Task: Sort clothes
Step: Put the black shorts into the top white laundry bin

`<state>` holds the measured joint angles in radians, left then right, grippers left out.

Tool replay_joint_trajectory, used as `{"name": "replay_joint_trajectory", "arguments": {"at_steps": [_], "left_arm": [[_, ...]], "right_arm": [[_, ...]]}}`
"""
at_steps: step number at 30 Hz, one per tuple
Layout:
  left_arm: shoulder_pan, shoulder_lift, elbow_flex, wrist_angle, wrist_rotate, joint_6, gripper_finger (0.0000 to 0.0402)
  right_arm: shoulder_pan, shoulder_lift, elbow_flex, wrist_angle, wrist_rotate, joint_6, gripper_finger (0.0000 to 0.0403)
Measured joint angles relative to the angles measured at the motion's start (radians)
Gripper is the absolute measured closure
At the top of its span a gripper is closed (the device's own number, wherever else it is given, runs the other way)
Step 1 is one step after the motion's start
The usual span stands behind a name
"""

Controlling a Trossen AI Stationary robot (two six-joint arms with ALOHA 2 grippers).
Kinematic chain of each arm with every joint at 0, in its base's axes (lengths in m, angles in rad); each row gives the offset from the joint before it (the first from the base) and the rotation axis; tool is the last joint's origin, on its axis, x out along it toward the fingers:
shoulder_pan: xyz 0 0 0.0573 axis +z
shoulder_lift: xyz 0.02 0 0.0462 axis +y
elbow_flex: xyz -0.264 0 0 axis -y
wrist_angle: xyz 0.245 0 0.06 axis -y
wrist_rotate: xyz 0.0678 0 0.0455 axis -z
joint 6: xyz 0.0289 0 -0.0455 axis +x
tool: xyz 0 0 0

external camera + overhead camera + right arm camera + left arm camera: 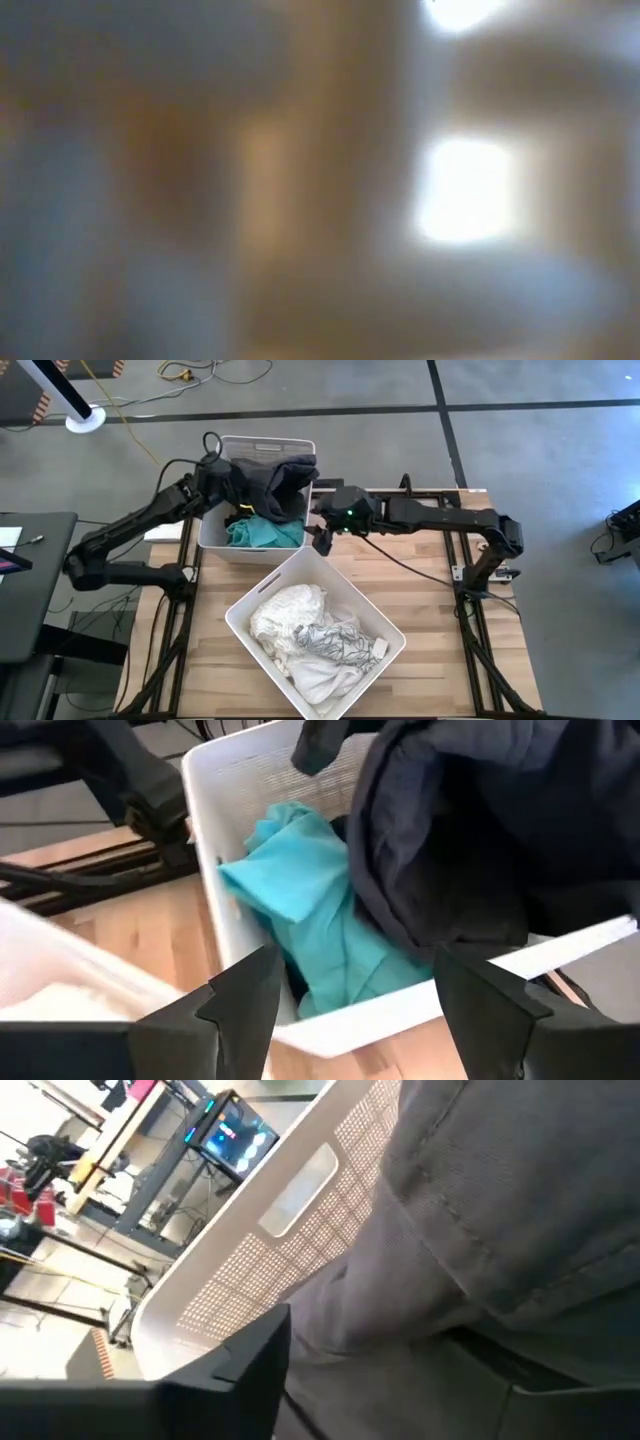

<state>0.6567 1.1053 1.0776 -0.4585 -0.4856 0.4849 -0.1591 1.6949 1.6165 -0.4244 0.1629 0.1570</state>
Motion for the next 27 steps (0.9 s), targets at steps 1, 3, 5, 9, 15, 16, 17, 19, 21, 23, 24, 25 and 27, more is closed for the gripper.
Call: {"name": "replay_joint_trajectory", "arguments": {"at_steps": [1,3,5,9,15,16,17,19,21,23,24,25,27], "left_arm": [[-0.003,-0.008,0.000,-0.001,0.000,0.000,0.0199],[-0.011,-0.025,0.003,-0.006,0.003,-0.014,0.0188],[-0.018,-0.038,0.018,-0.033,0.018,-0.036,0.0183],[-0.026,-0.069,0.071,-0.162,0.107,-0.065,0.0181],[-0.048,-0.117,0.125,-0.335,0.191,-0.129,0.0180],[-0.054,-0.128,0.130,-0.352,0.210,-0.136,0.0180],[-0.058,-0.143,0.134,-0.365,0.236,-0.144,0.0180],[-0.068,-0.173,0.136,-0.362,0.288,-0.162,0.0180],[-0.078,-0.201,0.137,-0.344,0.338,-0.173,0.0180],[-0.084,-0.219,0.137,-0.318,0.357,-0.175,0.0180],[-0.085,-0.222,0.134,-0.296,0.356,-0.175,0.0180],[-0.085,-0.224,0.127,-0.273,0.356,-0.176,0.0180],[-0.085,-0.221,0.107,-0.230,0.357,-0.176,0.0180]], "right_arm": [[0.010,-0.010,0.000,-0.013,0.010,0.000,0.0133],[0.030,-0.030,0.000,-0.030,0.022,-0.002,0.0133],[0.052,-0.049,0.000,-0.042,0.023,-0.004,0.0133],[0.095,-0.073,0.000,-0.075,0.023,-0.007,0.0133],[0.149,-0.107,0.000,-0.110,0.023,-0.009,0.0133],[0.157,-0.109,0.000,-0.122,0.023,-0.009,0.0133],[0.168,-0.113,0.000,-0.132,0.023,-0.009,0.0133],[0.188,-0.117,0.000,-0.154,0.023,-0.008,0.0133],[0.213,-0.120,0.000,-0.162,0.023,-0.008,0.0133],[0.240,-0.121,0.000,-0.175,0.023,-0.008,0.0133],[0.254,-0.121,0.000,-0.182,0.023,-0.008,0.0133],[0.268,-0.120,0.000,-0.189,0.023,-0.007,0.0133],[0.296,-0.120,0.000,-0.206,0.023,-0.007,0.0133]]}}
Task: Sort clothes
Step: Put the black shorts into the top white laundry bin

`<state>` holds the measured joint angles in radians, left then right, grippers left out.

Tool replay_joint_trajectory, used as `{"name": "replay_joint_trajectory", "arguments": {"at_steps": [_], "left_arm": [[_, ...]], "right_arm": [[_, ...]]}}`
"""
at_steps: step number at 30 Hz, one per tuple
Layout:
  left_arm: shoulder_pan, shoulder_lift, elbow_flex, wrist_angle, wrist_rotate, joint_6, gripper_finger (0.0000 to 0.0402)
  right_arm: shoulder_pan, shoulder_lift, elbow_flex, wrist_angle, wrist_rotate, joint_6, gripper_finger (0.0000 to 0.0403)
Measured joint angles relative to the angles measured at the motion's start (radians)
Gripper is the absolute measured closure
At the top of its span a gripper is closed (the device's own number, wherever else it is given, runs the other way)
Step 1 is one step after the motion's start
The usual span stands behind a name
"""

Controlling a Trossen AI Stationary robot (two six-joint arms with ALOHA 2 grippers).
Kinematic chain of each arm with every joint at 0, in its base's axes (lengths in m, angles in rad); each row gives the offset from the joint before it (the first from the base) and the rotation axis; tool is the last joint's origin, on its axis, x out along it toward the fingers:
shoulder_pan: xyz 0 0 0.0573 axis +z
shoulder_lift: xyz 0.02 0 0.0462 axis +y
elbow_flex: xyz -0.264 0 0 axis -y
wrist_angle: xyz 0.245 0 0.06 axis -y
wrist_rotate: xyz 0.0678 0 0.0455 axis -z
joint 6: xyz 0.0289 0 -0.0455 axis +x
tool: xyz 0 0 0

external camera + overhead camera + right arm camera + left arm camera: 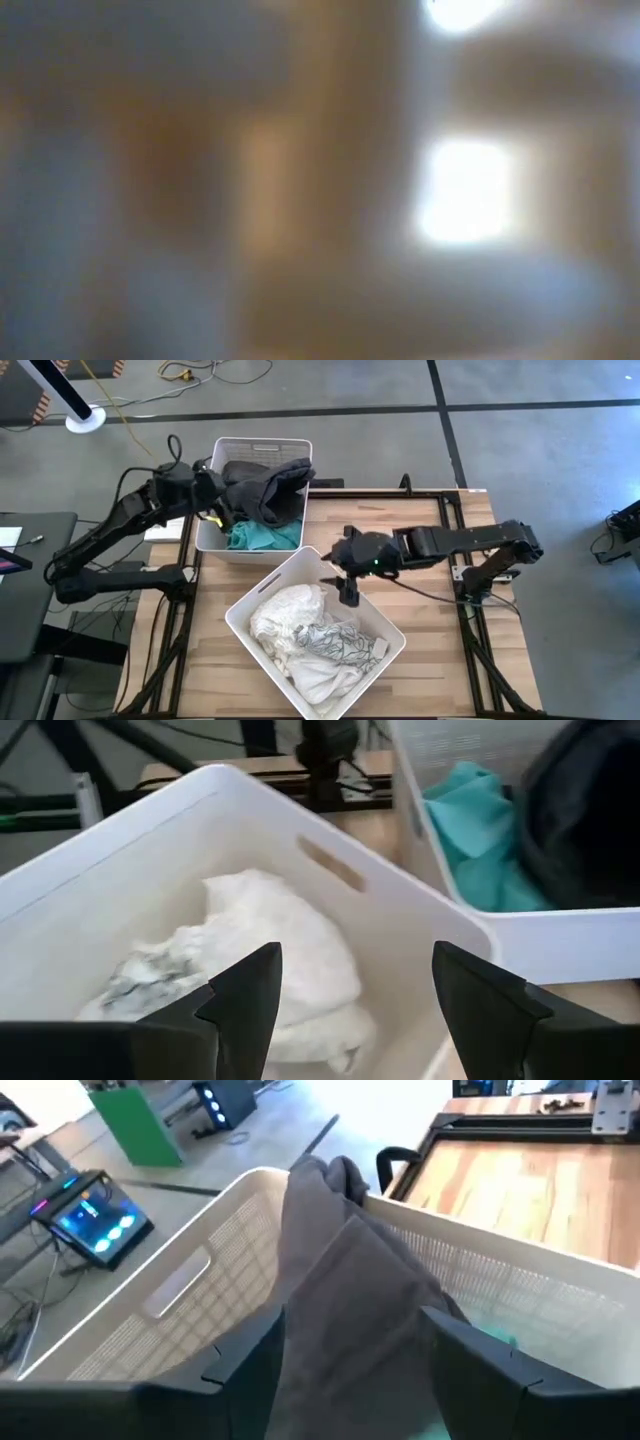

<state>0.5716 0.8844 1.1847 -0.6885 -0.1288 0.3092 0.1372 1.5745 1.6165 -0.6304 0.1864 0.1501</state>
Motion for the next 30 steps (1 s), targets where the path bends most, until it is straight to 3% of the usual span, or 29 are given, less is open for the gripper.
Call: {"name": "replay_joint_trajectory", "arguments": {"at_steps": [9,13,21,25,30], "left_arm": [[0.000,0.159,-0.073,0.189,0.024,0.087,0.0180],[0.017,0.298,-0.073,0.180,-0.056,0.112,0.0184],[0.079,0.563,-0.073,0.133,-0.050,0.105,0.0202],[0.098,0.618,-0.066,0.134,0.001,0.092,0.0202],[0.102,0.593,-0.037,0.112,0.019,0.058,0.0202]], "right_arm": [[0.101,0.000,0.000,-0.025,0.024,0.052,0.0133],[0.135,0.000,0.000,-0.042,0.062,0.072,0.0133],[0.208,0.001,0.000,-0.079,0.104,0.143,0.0133],[0.244,0.001,0.000,-0.097,0.133,0.171,0.0133],[0.275,0.001,0.000,-0.104,0.137,0.183,0.0133]]}}
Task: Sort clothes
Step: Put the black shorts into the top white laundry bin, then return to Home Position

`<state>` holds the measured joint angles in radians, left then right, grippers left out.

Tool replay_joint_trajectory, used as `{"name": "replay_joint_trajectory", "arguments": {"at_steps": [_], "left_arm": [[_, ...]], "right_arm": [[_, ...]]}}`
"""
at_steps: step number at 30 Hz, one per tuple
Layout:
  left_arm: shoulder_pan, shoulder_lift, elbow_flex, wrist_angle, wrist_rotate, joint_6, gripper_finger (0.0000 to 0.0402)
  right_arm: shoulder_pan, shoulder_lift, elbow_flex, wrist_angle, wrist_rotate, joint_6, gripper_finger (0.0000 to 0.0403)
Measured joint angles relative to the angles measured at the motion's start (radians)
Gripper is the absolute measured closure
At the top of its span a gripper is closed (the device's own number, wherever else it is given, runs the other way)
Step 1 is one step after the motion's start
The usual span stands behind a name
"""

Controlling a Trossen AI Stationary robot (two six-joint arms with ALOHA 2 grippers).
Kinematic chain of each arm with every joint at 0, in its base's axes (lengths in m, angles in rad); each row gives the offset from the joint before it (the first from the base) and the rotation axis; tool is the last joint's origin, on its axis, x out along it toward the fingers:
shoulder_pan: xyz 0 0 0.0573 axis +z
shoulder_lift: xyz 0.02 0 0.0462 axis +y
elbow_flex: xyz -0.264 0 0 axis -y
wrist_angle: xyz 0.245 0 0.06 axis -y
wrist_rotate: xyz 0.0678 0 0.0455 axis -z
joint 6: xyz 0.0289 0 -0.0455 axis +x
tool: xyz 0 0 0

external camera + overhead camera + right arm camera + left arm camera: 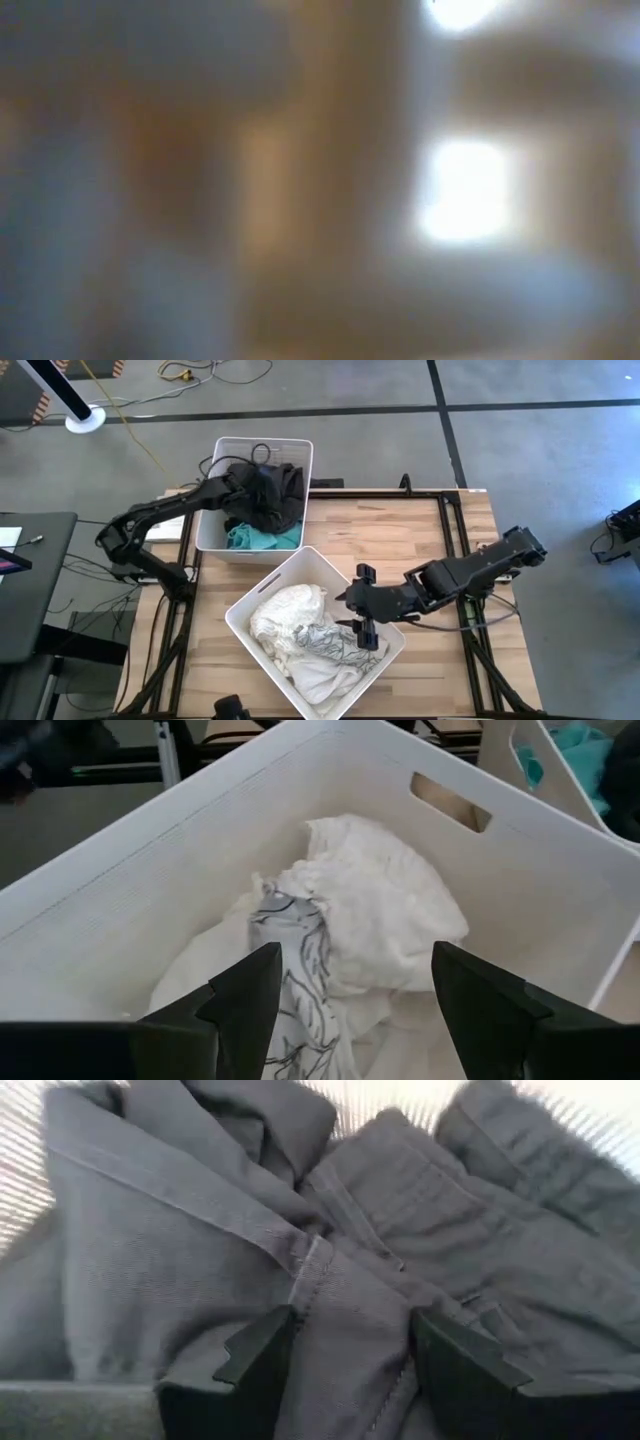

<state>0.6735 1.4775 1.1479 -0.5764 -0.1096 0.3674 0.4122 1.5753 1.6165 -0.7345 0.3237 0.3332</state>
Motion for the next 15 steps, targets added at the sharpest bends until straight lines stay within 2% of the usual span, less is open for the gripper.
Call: {"name": "replay_joint_trajectory", "arguments": {"at_steps": [7,15], "left_arm": [[-0.026,-0.188,0.060,0.001,0.032,-0.050,0.0203],[-0.125,-0.498,0.081,0.002,0.054,-0.073,0.0203]], "right_arm": [[0.023,0.000,0.000,0.001,0.004,-0.001,0.0133],[0.060,-0.045,-0.001,-0.054,0.123,-0.038,0.0133]]}}
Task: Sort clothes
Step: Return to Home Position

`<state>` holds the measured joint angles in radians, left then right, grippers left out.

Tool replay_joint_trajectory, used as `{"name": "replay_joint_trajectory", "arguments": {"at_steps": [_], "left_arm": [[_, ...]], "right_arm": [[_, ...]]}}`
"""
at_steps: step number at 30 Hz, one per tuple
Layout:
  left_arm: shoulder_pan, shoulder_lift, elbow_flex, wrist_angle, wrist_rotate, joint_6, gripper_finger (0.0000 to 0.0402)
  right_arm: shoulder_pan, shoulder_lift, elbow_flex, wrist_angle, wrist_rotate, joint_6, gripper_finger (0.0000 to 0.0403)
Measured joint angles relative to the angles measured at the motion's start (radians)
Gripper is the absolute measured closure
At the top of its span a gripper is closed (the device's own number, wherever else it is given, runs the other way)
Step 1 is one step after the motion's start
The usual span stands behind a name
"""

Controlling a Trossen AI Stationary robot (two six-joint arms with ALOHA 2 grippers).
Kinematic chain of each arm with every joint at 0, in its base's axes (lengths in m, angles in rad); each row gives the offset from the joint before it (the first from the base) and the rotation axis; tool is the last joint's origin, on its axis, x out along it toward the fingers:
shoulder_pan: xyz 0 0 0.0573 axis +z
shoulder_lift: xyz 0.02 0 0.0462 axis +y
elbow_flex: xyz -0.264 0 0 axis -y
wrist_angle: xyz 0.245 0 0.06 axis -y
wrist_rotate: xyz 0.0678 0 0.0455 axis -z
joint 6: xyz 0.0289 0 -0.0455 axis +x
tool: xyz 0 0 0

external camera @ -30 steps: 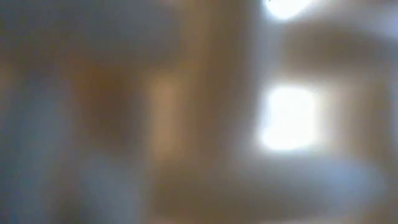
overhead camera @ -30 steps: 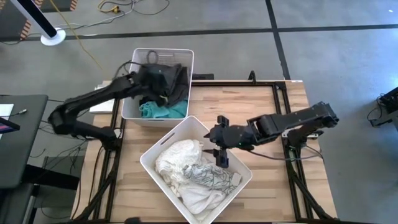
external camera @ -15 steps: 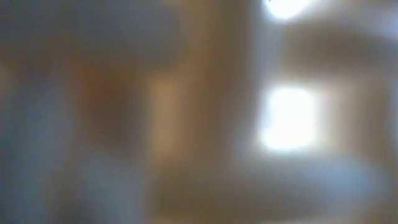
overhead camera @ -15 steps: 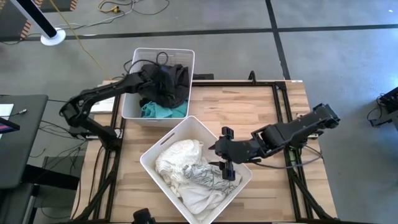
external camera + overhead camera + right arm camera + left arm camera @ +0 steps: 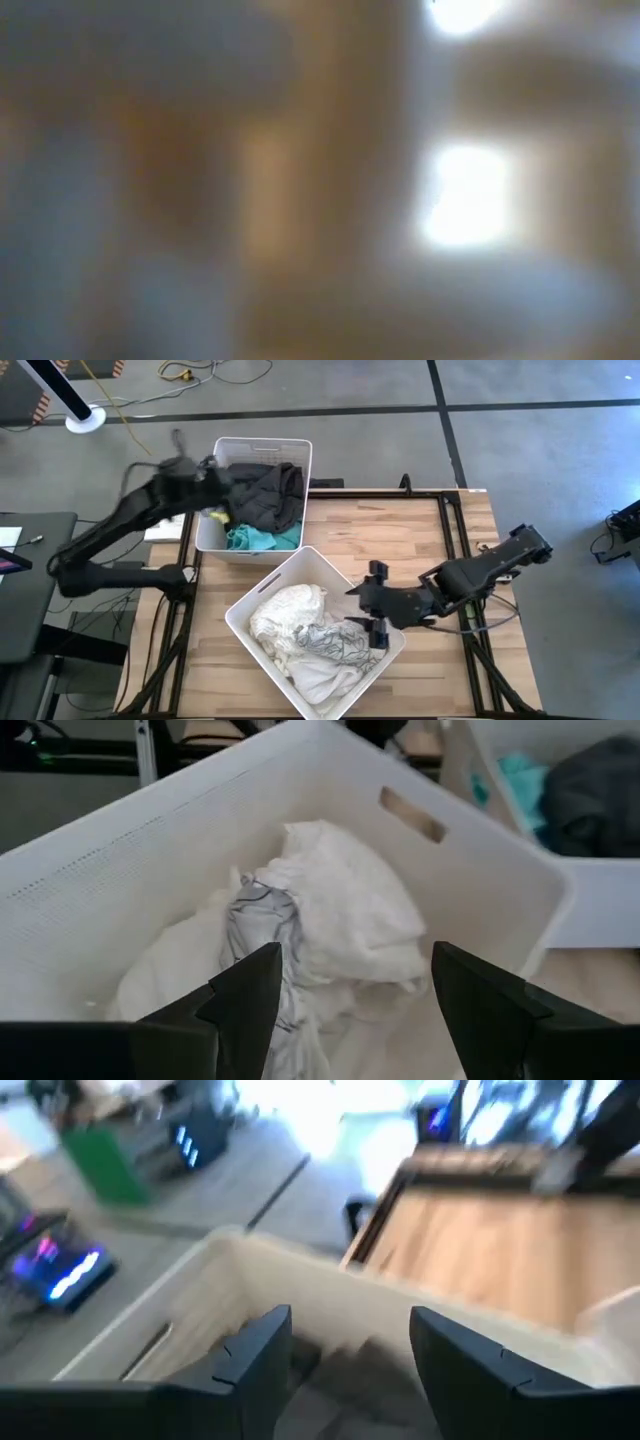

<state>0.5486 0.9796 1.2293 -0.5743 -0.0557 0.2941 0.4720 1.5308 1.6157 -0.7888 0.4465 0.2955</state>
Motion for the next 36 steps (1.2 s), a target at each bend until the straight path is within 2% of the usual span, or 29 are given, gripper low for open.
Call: {"name": "replay_joint_trajectory", "arguments": {"at_steps": [7,12,15,19,27,36], "left_arm": [[-0.118,-0.245,0.000,-0.045,0.140,-0.114,0.0203],[-0.188,-0.373,-0.005,-0.152,0.231,-0.177,0.0203],[-0.214,-0.440,-0.022,-0.246,0.242,-0.197,0.0203],[-0.223,-0.534,-0.065,-0.314,0.242,-0.221,0.0203],[-0.223,-0.737,-0.221,-0.308,0.265,-0.291,0.0203],[-0.222,-0.944,-0.452,-0.138,0.361,-0.389,0.0203]], "right_arm": [[0.095,-0.107,0.000,-0.058,0.111,-0.065,0.0133],[0.187,-0.191,-0.013,-0.147,0.223,-0.034,0.0133],[0.245,-0.247,-0.058,-0.162,0.278,-0.005,0.0133],[0.316,-0.331,-0.143,-0.158,0.343,0.046,0.0133],[0.437,-0.517,-0.381,-0.084,0.522,0.148,0.0133],[0.508,-0.721,-0.619,0.065,0.640,0.138,0.0133]]}}
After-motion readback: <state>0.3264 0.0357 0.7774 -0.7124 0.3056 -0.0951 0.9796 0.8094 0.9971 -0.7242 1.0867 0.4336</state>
